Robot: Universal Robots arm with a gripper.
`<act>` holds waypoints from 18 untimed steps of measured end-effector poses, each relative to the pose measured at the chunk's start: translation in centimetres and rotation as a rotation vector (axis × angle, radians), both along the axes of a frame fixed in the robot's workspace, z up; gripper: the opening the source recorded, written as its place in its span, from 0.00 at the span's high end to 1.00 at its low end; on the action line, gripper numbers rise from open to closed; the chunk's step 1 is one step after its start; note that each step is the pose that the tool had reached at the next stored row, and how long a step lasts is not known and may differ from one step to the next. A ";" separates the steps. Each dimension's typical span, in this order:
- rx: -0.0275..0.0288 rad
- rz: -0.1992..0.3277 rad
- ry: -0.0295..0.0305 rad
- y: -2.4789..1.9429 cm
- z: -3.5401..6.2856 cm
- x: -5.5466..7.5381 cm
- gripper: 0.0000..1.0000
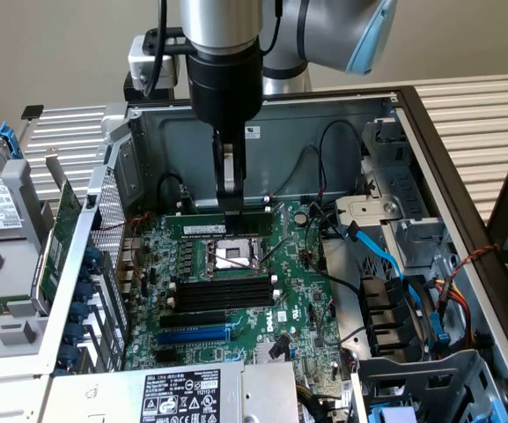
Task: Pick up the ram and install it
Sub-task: 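Insert the ram into the slot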
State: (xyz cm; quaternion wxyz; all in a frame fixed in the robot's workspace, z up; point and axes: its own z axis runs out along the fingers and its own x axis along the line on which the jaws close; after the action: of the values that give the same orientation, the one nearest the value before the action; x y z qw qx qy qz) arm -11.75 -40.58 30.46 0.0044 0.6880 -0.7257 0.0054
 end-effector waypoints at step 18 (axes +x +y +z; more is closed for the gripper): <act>-0.0004 0.020 -0.0018 -0.01 -2.13 0.0 0.86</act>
State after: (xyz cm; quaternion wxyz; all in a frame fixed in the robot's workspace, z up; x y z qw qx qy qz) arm -11.75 -40.59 28.33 0.0038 0.6953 -0.7187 0.0062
